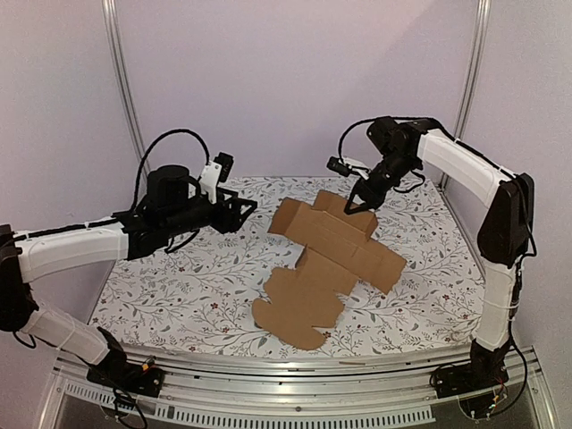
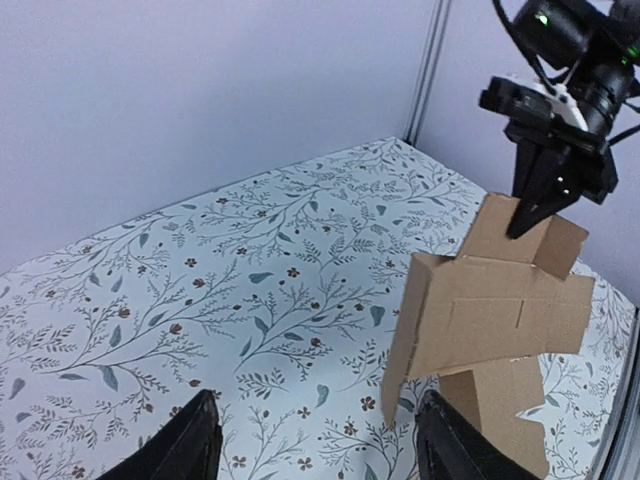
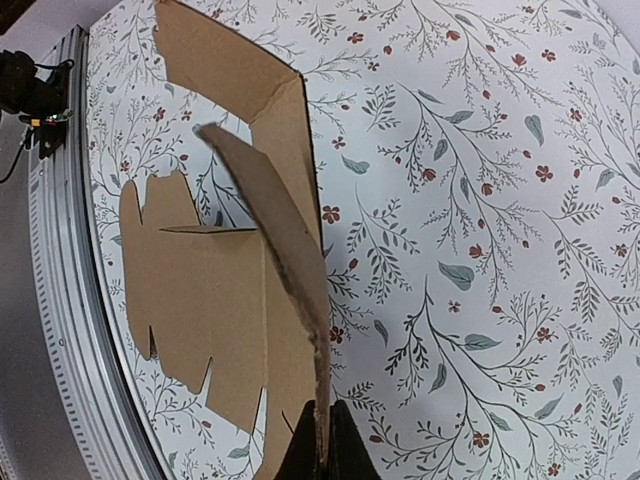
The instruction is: Fold the paper box
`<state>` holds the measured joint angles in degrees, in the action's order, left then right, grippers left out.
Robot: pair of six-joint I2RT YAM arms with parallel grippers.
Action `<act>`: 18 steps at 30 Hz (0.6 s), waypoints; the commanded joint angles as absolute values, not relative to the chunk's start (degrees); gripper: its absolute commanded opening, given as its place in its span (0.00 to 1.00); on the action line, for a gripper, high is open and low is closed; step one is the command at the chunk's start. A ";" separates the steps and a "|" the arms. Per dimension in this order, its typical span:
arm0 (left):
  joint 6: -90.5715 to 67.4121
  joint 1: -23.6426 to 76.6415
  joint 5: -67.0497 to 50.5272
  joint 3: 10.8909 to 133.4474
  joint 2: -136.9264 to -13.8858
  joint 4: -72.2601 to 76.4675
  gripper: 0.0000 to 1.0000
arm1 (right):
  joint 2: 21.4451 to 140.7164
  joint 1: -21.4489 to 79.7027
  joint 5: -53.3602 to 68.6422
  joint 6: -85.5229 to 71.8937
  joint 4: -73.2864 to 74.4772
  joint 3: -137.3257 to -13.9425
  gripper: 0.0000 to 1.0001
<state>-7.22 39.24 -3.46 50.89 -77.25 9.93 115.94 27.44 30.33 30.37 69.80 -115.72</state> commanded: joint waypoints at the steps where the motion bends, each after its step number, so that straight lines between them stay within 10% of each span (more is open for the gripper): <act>1: -16.87 30.57 -6.68 48.15 -79.55 14.75 0.67 | 112.97 28.32 29.17 33.81 69.38 -115.09 0.00; 18: -24.91 29.20 -35.70 51.55 -105.95 37.50 0.54 | 110.93 38.33 10.09 42.40 58.52 -108.45 0.00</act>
<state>-22.98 27.05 -26.57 49.89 -101.49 31.18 112.29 39.05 13.82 41.89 62.43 -108.73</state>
